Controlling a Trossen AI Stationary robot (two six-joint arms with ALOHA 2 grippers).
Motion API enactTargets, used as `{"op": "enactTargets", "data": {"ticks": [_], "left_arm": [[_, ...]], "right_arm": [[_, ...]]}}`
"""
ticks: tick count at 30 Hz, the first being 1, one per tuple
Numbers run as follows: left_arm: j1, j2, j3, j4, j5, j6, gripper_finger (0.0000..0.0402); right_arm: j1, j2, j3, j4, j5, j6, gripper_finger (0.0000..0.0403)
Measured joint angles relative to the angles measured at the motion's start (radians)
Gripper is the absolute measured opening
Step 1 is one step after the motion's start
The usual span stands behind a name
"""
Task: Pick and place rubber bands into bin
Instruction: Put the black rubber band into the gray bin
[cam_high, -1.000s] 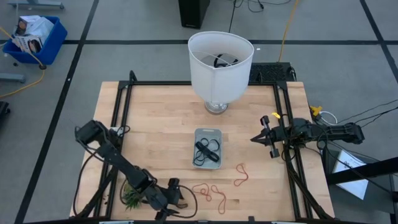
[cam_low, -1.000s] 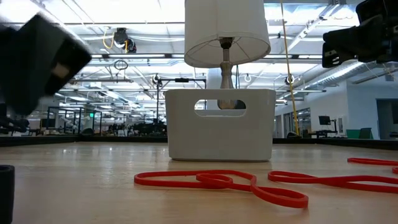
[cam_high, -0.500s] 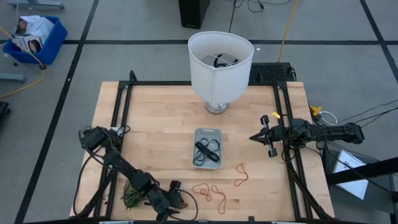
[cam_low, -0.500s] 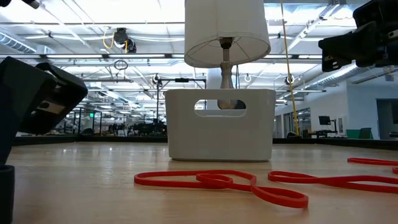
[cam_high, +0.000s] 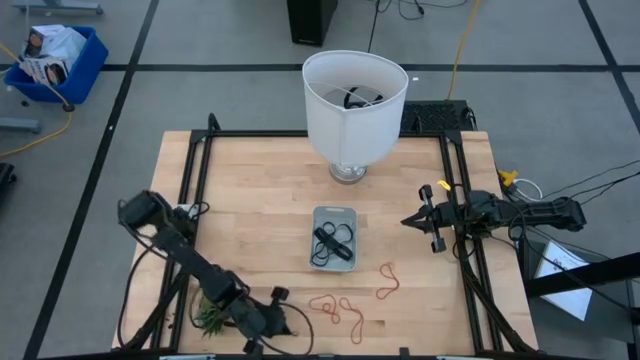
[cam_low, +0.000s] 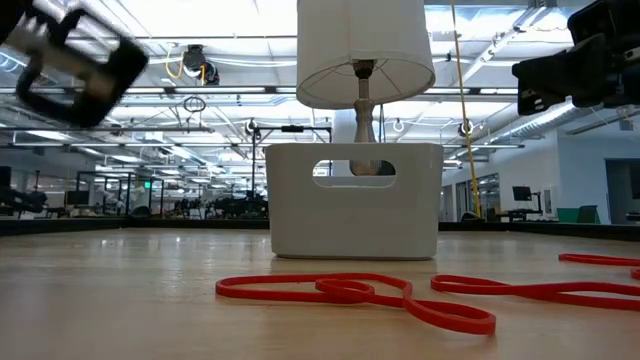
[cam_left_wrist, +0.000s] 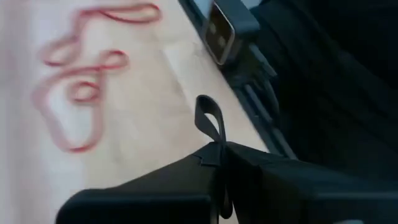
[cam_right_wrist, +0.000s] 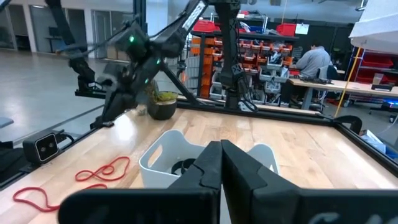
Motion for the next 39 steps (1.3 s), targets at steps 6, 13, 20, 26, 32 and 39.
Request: {"op": "enactTargets", "data": {"ticks": [6,13,20,26,32,39], "left_arm": [[-0.018,-0.257,0.0,-0.174,-0.207,0.143,0.0009],[-0.032,-0.504,0.0,-0.238,-0.403,0.409,0.0007],[-0.018,-0.668,-0.005,-0.365,-0.537,0.427,0.0006],[-0.004,-0.802,-0.089,-0.362,-0.602,0.457,0.0006],[0.047,-1.002,-0.343,-0.129,-0.602,0.474,0.0006],[0.16,-1.108,-0.695,0.385,-0.509,0.509,0.0007]], "right_arm": [[0.0,0.0,0.0,0.0,0.0,0.0,0.0],[0.0,0.0,0.0,0.0,-0.004,0.0,0.0],[0.0,0.0,0.0,0.0,-0.004,0.0,0.0],[0.0,0.0,-0.001,0.0,-0.005,0.0,0.0],[0.0,0.0,-0.001,0.0,-0.005,0.0,0.0],[0.0,0.0,-0.001,0.0,-0.005,0.0,0.0]]}}
